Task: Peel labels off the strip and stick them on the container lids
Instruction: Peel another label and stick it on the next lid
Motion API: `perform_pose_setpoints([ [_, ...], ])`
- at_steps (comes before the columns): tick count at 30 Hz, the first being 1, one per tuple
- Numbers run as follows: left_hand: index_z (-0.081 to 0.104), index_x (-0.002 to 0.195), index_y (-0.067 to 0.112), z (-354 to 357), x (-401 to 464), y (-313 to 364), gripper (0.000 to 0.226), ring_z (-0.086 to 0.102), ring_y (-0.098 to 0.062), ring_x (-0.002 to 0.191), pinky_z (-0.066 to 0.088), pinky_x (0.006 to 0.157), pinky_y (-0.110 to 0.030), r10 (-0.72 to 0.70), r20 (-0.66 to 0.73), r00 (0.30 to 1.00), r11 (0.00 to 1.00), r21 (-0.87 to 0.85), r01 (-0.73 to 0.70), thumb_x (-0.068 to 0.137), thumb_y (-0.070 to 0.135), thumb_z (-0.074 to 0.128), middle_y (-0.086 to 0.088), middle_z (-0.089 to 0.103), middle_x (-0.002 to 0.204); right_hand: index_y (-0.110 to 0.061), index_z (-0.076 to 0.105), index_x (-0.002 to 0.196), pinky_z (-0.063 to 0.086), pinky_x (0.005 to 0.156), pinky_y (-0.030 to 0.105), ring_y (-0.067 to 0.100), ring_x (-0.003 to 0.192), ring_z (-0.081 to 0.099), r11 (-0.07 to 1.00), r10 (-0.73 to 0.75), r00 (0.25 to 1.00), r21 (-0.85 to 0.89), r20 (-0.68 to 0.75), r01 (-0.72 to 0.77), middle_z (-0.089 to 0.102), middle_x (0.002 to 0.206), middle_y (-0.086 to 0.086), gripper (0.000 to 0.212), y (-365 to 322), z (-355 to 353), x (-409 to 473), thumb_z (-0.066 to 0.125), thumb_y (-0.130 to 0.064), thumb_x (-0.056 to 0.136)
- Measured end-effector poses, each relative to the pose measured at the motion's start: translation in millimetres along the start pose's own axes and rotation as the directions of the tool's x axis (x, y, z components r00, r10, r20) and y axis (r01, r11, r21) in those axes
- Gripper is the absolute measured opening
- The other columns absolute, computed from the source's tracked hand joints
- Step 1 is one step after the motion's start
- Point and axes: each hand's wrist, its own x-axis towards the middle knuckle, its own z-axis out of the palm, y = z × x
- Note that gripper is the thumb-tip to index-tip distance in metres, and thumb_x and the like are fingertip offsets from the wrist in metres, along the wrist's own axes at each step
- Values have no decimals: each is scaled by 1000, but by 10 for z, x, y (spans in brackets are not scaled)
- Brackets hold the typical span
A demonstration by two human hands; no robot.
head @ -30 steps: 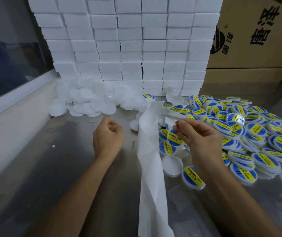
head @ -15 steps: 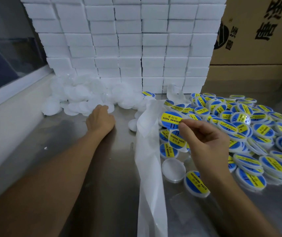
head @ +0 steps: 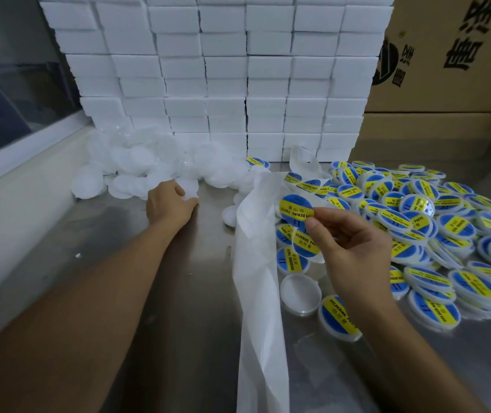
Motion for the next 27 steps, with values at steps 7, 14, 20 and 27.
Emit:
perform_pose_setpoints([
  [7,57,100,20,-76,-281,-120,50,57,-18,95,42,74,-24,-27,9,1000,978,-205,28,63,36,88,-2,64,110,-17,74,89,54,64,24,14,74,68,999,-6,999,-48,35,7,67,102,8,10,6,6,-20,74,-9,83],
  [14,61,84,27,-266,-918,-152,43,69,-5,77,58,71,-26,-32,42,999,819,-572,50,54,27,92,6,70,90,-28,66,109,55,56,32,28,66,64,999,37,998,-4,46,-37,67,86,0,26,-91,46,-85,70,-14,88],
  [20,56,97,38,-468,-1341,-7,44,68,-4,77,54,60,-29,107,-138,985,756,-631,-171,64,36,85,29,62,104,-26,53,124,58,65,35,34,71,68,999,24,989,24,145,-28,71,86,5,44,-115,143,-180,71,-11,87],
  [27,50,126,16,-430,-1640,175,58,58,-10,89,46,68,-12,596,-422,683,650,-245,-719,78,38,76,9,57,119,-37,45,129,57,78,41,14,88,70,994,-43,975,-92,216,64,73,93,-5,58,-58,198,-235,76,-23,82],
])
